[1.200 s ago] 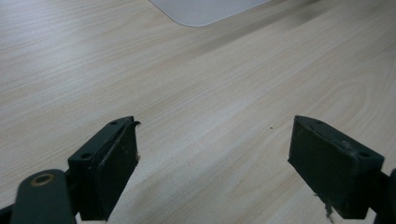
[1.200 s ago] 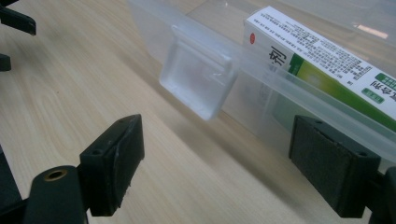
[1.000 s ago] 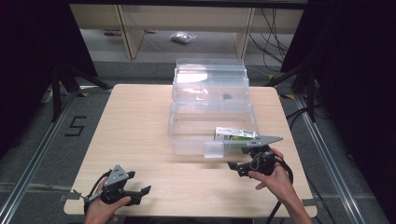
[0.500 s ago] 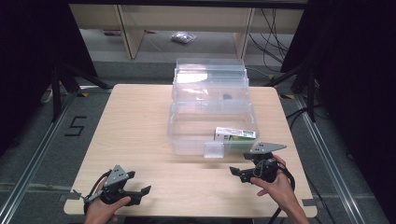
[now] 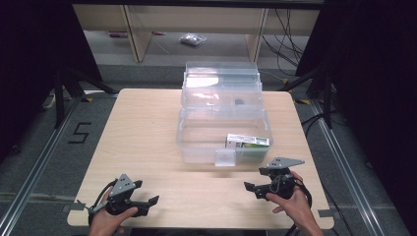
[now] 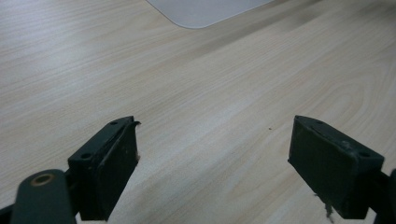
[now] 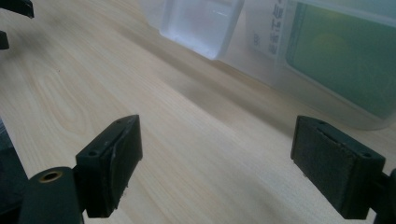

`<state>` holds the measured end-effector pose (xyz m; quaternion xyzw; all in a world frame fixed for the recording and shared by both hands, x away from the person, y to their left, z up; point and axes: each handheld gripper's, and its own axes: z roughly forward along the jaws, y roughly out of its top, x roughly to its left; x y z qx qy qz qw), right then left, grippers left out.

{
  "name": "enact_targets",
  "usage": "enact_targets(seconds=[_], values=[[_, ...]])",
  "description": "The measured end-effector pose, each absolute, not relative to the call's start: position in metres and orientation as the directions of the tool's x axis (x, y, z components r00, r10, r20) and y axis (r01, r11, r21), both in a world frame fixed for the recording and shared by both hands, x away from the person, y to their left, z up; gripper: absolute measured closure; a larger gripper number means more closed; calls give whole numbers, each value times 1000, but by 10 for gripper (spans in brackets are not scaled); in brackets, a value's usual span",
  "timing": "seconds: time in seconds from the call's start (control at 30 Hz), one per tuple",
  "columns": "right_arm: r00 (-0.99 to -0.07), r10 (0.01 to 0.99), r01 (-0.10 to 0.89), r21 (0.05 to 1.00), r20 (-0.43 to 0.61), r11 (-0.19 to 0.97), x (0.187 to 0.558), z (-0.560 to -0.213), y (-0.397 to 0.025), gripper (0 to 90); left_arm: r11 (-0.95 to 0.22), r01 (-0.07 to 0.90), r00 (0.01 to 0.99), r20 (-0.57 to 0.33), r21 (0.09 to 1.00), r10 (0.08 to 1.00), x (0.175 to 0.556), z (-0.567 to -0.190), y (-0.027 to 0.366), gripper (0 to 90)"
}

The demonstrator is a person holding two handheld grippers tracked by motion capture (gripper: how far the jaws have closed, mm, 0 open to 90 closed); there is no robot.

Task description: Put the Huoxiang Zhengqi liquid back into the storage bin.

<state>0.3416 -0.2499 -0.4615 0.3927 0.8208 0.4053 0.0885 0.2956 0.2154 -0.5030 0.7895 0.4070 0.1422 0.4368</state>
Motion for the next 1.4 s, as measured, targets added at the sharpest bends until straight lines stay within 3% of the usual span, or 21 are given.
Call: enact_targets(seconds=[0.03,0.13,0.63,0.7,0.73,1.4], values=[[-653,727,614,710,213,343,339,-462,-249,166,-288,518,628,-131,805,767,296,-503,215,150],[-672,719,580,729,178,362,339,-465,-253,163,-286,518,628,-132,806,767,296,-503,215,150],[-603,762,651,698,236,299,330,-480,-260,161,-265,516,622,-144,815,769,295,-504,213,150],[-612,765,640,694,202,329,330,-480,-264,161,-268,518,624,-144,812,768,295,-504,213,150],[-592,770,660,692,238,292,328,-482,-261,161,-259,511,619,-142,819,773,295,-505,212,150],[-583,798,640,690,150,338,318,-486,-269,161,-272,522,617,-137,808,775,295,-504,214,150]])
